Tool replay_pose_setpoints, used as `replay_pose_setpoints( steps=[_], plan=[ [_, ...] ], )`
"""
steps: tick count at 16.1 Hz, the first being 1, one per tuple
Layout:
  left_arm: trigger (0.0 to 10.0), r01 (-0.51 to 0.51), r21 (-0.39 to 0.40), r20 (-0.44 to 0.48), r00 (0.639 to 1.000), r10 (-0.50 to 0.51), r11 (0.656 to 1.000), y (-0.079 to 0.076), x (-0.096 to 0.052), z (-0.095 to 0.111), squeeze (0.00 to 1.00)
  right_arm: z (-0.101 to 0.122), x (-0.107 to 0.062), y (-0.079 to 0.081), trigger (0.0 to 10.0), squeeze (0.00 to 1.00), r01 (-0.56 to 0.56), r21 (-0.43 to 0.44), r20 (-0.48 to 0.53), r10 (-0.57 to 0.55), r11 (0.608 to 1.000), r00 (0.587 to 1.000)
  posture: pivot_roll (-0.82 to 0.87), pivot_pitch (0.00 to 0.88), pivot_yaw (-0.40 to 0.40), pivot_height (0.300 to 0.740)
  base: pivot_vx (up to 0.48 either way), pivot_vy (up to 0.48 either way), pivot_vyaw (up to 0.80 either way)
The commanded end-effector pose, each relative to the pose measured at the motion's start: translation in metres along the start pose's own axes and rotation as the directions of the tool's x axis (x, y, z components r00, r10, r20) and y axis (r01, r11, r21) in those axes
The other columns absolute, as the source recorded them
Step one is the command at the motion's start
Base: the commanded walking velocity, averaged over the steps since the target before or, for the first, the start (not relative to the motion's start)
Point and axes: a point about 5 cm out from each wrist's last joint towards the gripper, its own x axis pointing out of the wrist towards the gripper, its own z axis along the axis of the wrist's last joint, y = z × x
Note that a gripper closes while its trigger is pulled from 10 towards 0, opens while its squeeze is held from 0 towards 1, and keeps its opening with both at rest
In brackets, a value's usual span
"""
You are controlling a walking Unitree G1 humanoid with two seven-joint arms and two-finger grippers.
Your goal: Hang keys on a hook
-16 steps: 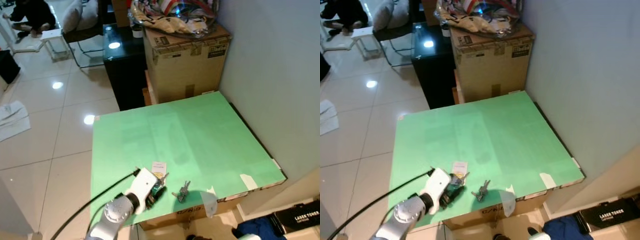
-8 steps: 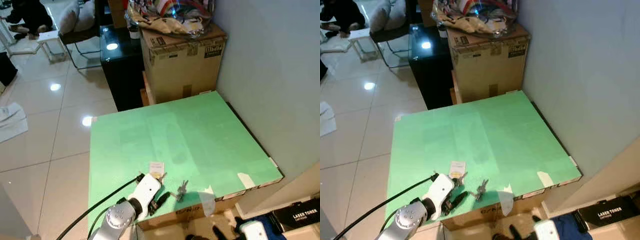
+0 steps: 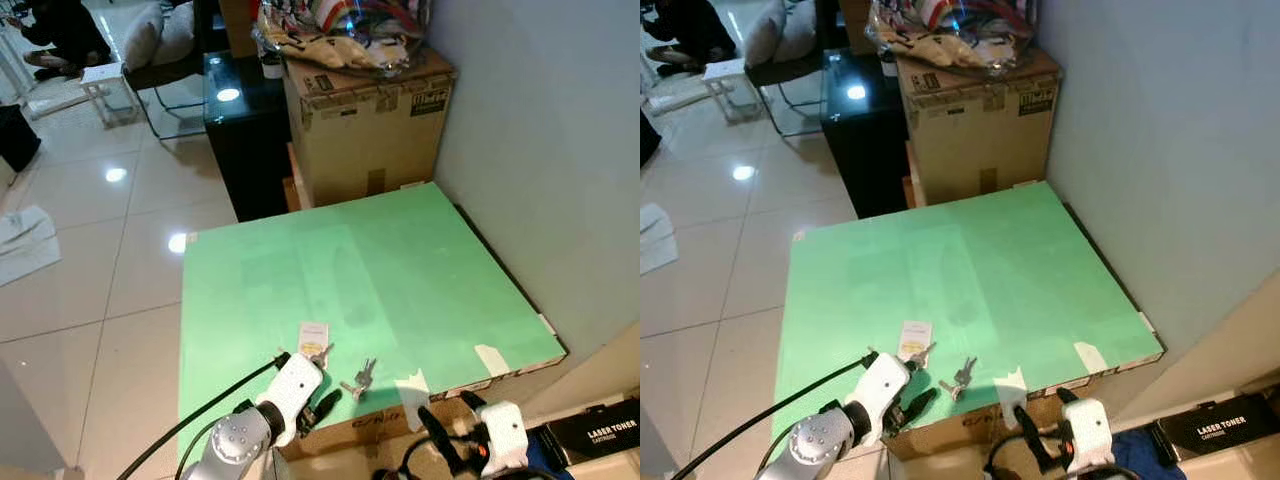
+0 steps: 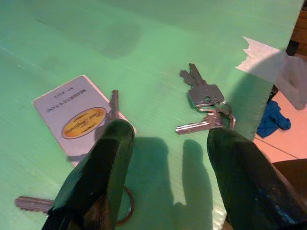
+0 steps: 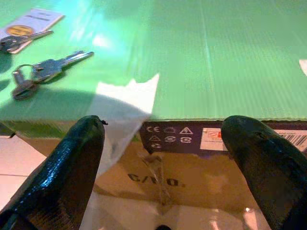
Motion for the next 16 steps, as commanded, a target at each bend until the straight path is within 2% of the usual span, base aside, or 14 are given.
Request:
replay_pose_setpoints(
  steps=[1, 2, 3, 4, 5, 6, 7, 11, 13, 14, 16],
  plan=[
    [8.5, 0.008, 0.003, -0.023, 1.0, -0.008, 1.0, -0.004, -0.001, -0.004, 0.0, -0.005, -0.002, 0.001, 10.0, 1.0, 0.0, 0.029, -0.022, 0.0, 1.0, 1.0, -0.28, 0.142, 0.088, 0.736, 0.0, 0.0, 0.0],
    [8.5, 0.009, 0.001, -0.028, 1.0, -0.009, 1.0, -0.005, 0.001, -0.005, 0.0, -0.001, 0.007, -0.003, 10.0, 1.0, -0.004, 0.048, -0.033, 0.005, 0.999, 0.999, -0.28, 0.142, 0.088, 0.736, 0.0, 0.0, 0.0],
    [8.4, 0.009, 0.0, -0.03, 1.0, -0.009, 1.0, -0.006, 0.002, -0.005, 0.0, 0.003, 0.008, 0.012, 10.0, 1.0, -0.034, 0.027, 0.024, 0.033, 0.999, 0.999, -0.28, 0.14, 0.088, 0.736, 0.0, 0.0, 0.0],
    [8.1, 0.009, -0.002, -0.031, 0.999, -0.009, 1.0, -0.006, 0.003, -0.004, 0.0, 0.048, 0.005, 0.061, 10.0, 1.0, -0.104, -0.034, 0.216, 0.109, 0.994, 0.97, -0.28, 0.136, 0.085, 0.736, 0.0, 0.0, 0.0],
    [8.0, 0.009, -0.004, -0.031, 0.999, -0.009, 1.0, -0.007, 0.003, -0.004, 0.0, 0.105, -0.009, 0.089, 10.0, 1.0, -0.139, -0.043, 0.333, 0.145, 0.989, 0.932, -0.27, 0.133, 0.082, 0.736, 0.0, 0.0, 0.0],
    [7.8, 0.008, -0.004, -0.035, 0.999, -0.008, 1.0, -0.007, 0.003, -0.005, 0.0, 0.124, -0.013, 0.093, 10.0, 1.0, -0.161, -0.051, 0.354, 0.169, 0.986, 0.92, -0.27, 0.13, 0.079, 0.736, 0.0, 0.0, 0.0],
    [7.4, 0.007, -0.004, -0.043, 0.999, -0.007, 1.0, -0.008, 0.003, -0.006, 0.0, 0.13, -0.014, 0.093, 10.0, 1.0, -0.172, -0.057, 0.357, 0.18, 0.984, 0.917, -0.27, 0.128, 0.078, 0.736, 0.0, 0.0, 0.0],
    [7.3, 0.007, -0.005, -0.064, 0.998, -0.008, 1.0, -0.009, 0.005, -0.01, 0.0, 0.128, -0.018, 0.092, 10.0, 1.0, -0.171, -0.051, 0.319, 0.179, 0.984, 0.931, -0.28, 0.122, 0.073, 0.736, 0.0, 0.0, 0.0],
    [7.2, 0.004, -0.005, -0.076, 0.997, -0.004, 1.0, -0.009, 0.005, -0.011, 0.0, 0.13, -0.028, 0.096, 10.0, 1.0, -0.165, -0.039, 0.242, 0.17, 0.985, 0.955, -0.28, 0.118, 0.071, 0.736, 0.0, 0.0, 0.0],
    [7.3, -0.014, -0.01, -0.085, 0.996, 0.013, 1.0, -0.006, 0.008, -0.012, 0.0, 0.121, -0.04, 0.095, 10.0, 1.0, -0.159, -0.031, 0.164, 0.162, 0.987, 0.973, -0.28, 0.118, 0.071, 0.736, 0.0, 0.0, 0.0],
    [7.3, -0.029, -0.014, -0.078, 0.997, 0.028, 0.999, -0.004, 0.01, -0.009, 0.0, 0.113, -0.047, 0.092, 10.0, 1.0, -0.148, -0.021, 0.125, 0.149, 0.989, 0.981, -0.28, 0.118, 0.071, 0.736, 0.0, 0.0, 0.0]
  ],
)
